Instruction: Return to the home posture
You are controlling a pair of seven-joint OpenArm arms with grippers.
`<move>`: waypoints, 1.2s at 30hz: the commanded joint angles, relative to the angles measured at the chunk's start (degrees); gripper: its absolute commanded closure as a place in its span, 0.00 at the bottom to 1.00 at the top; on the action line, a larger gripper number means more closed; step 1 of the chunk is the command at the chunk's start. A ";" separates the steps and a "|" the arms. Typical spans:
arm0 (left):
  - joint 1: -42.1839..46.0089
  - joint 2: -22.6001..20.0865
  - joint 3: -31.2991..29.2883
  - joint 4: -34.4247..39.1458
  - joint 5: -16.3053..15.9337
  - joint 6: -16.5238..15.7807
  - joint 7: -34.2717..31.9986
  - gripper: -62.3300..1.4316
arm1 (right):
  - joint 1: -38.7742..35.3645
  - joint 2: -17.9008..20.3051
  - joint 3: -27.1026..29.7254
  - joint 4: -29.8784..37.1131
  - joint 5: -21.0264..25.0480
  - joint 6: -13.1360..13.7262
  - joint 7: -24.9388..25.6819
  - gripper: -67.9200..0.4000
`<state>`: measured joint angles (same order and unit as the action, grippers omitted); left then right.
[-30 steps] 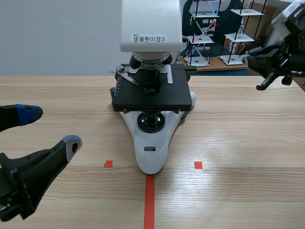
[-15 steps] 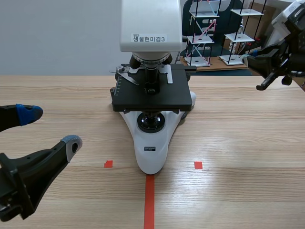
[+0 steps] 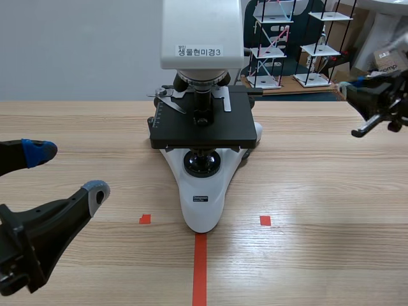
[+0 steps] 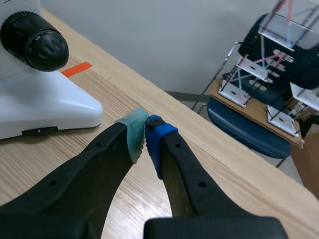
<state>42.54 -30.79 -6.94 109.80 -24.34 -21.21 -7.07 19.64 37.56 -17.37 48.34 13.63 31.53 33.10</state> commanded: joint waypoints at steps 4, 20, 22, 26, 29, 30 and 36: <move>0.26 0.28 -0.15 0.61 -0.50 -0.11 -0.85 0.09 | -9.46 2.43 8.39 6.95 3.76 -4.37 3.17 0.89; 0.26 0.28 -0.15 0.61 -0.50 -0.11 -0.83 0.09 | -46.42 -4.46 24.55 43.28 10.80 -12.50 3.30 0.30; 0.26 0.28 -0.15 0.61 -0.50 -0.11 -0.83 0.09 | -49.66 -5.35 24.55 46.05 10.86 -12.48 3.26 0.25; 0.26 0.28 -0.15 0.61 -0.50 -0.11 -0.83 0.09 | -56.13 -5.86 24.55 50.53 11.65 -12.70 2.54 0.23; 0.26 0.28 -0.15 0.61 -0.50 -0.11 -0.83 0.09 | -59.98 -5.86 24.55 52.11 13.31 -12.70 1.40 0.20; 0.26 0.28 -0.15 0.61 -0.50 -0.11 -0.83 0.09 | -60.85 -5.88 24.55 52.33 13.44 -12.70 0.98 0.19; 0.26 0.28 -0.15 0.61 -0.50 -0.11 -0.85 0.09 | -65.33 -6.49 24.55 53.44 13.42 -12.68 0.11 0.19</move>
<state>42.54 -30.79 -6.94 109.80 -24.32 -21.21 -7.07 -45.58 30.94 7.01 100.79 26.41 18.83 32.08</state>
